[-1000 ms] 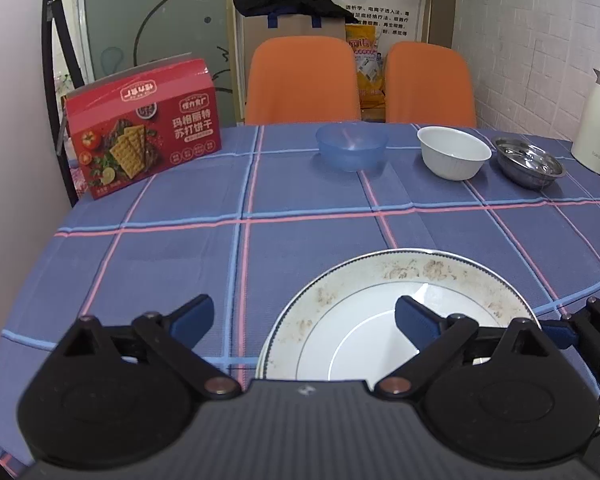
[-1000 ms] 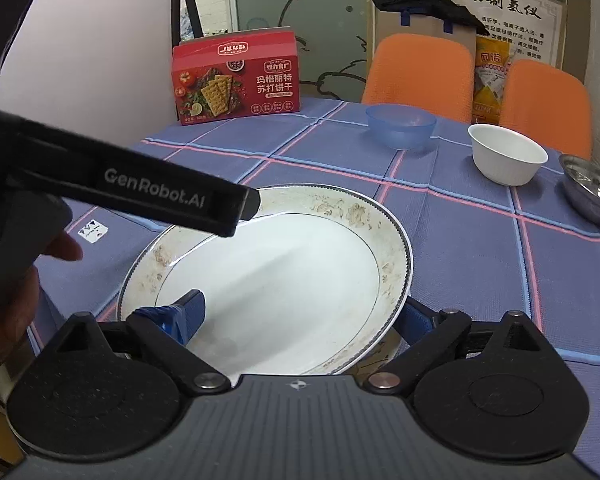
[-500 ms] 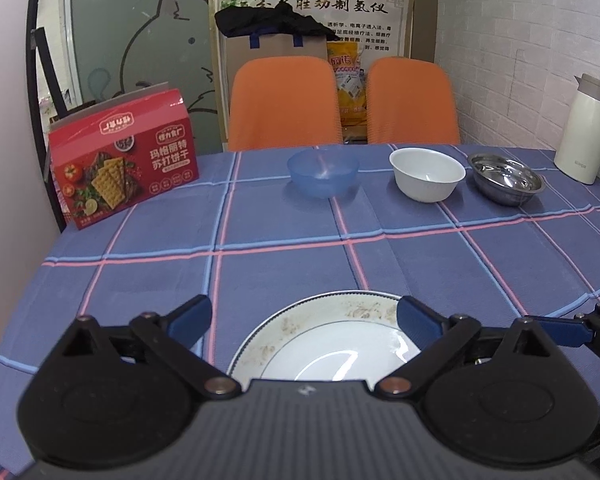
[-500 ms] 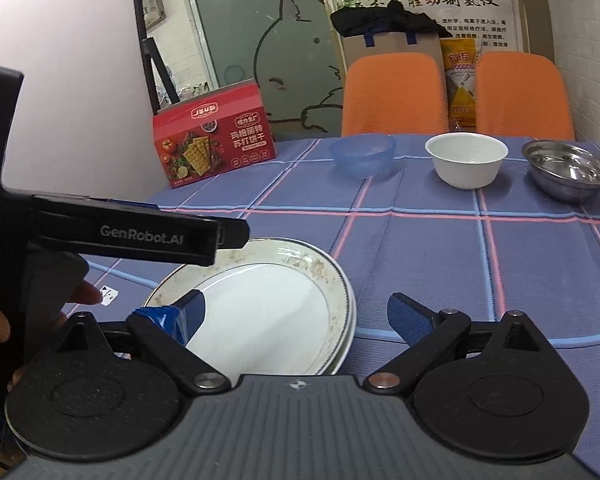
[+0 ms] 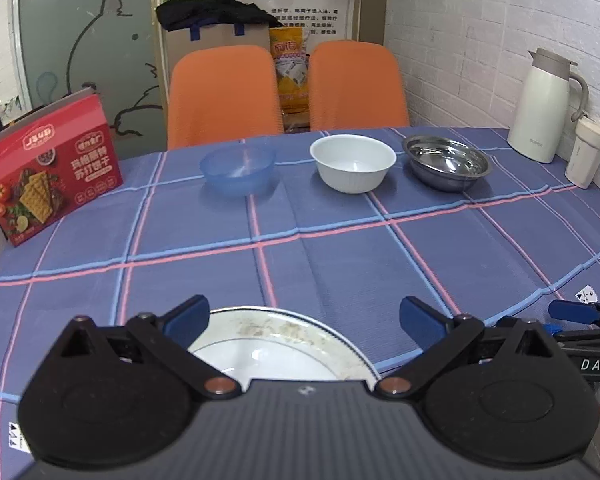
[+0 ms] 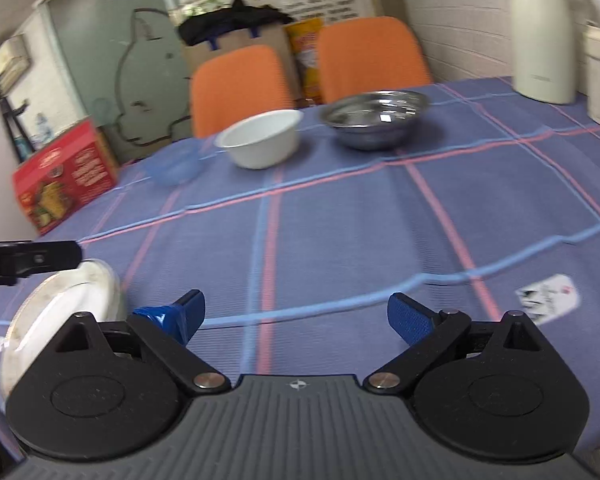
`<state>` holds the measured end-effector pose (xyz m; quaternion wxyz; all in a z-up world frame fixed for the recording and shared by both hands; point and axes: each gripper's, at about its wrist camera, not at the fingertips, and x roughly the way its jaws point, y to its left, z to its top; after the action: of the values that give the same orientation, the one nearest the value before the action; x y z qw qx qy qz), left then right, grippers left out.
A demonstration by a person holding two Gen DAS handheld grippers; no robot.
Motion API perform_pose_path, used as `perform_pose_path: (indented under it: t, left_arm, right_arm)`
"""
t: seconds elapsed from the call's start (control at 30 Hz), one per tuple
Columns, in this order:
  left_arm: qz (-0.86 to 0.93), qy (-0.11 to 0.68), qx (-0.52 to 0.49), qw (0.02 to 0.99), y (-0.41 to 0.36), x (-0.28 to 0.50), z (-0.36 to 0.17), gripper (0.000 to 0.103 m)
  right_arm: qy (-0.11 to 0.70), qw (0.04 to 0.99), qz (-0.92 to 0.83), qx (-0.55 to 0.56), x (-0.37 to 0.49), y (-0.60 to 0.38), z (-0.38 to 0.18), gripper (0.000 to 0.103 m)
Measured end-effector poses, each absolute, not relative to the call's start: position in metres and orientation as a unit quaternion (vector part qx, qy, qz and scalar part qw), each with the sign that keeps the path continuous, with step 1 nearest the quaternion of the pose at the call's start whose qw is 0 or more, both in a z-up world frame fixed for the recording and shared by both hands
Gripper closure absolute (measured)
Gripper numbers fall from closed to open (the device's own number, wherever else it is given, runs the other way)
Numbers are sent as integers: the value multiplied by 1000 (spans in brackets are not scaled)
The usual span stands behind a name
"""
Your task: Organize plates and bowls
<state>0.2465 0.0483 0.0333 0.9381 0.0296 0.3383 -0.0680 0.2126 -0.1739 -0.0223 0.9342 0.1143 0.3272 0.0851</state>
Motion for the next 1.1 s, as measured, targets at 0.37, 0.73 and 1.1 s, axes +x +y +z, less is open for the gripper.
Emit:
perform_pose_path:
  t: [0.37,0.73,1.1]
  left_arm:
    - [-104,354,77,926,-20,294,23,3]
    - [-139,331,105,927,-62,386,46,3]
    - [-195,372,50,906,-125,539,37,3]
  right_arm:
    - [333,932,78,121,233,-212,-27,17]
    - [293,949,56,100,320,-258,-1,17]
    - [329,938,30,102,427,-273,-16,17]
